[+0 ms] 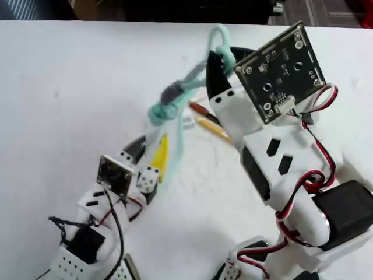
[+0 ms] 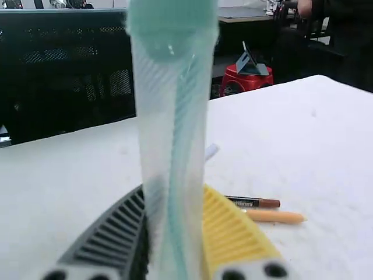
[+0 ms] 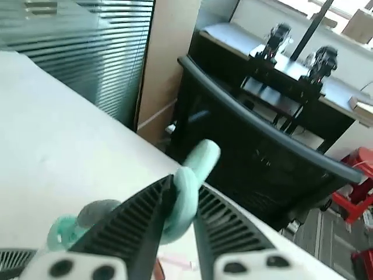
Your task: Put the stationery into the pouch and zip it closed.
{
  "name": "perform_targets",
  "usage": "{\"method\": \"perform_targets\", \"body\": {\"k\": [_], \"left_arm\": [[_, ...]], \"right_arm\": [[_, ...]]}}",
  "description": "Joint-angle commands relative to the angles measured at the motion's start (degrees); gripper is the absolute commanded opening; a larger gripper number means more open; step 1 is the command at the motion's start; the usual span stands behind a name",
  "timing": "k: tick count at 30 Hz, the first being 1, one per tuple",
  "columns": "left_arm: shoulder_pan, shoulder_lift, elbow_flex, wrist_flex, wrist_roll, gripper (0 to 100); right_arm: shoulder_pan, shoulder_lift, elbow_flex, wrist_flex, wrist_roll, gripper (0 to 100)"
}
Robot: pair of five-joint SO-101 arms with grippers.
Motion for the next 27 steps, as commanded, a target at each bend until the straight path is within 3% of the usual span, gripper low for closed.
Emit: {"method": "perform_targets", "body": {"k": [1,10,13,17,22,27], "left_arm": [[-0.4,-0.8,0.4,-1.6,0.3,2],[0.0,-0.8,0.3,1.8,0.2,6],[-0.1,-0.8,-2.3,8.9,0.2,17],[-0.9,-0.8,-6.2,19.4,-1.8,19],[-0.9,-0.8,-6.8,22.9,-5.5,19],[-1.1,-0.8,-6.8,23.1,-5.5,19]], "right_arm": [[0.7,-0.3,-0.7,2.9,-0.7,1.7],[-4.9,-0.4,-0.3,8.4,-5.0,1.7],[-5.0,-1.1,-0.2,8.4,-5.5,1.7],[-5.0,-2.5,0.6,8.4,-5.5,1.7],[-8.0,-5.5,11.5,7.8,-5.3,1.7],[-9.2,-12.5,23.6,-0.2,-5.0,1.7]]}}
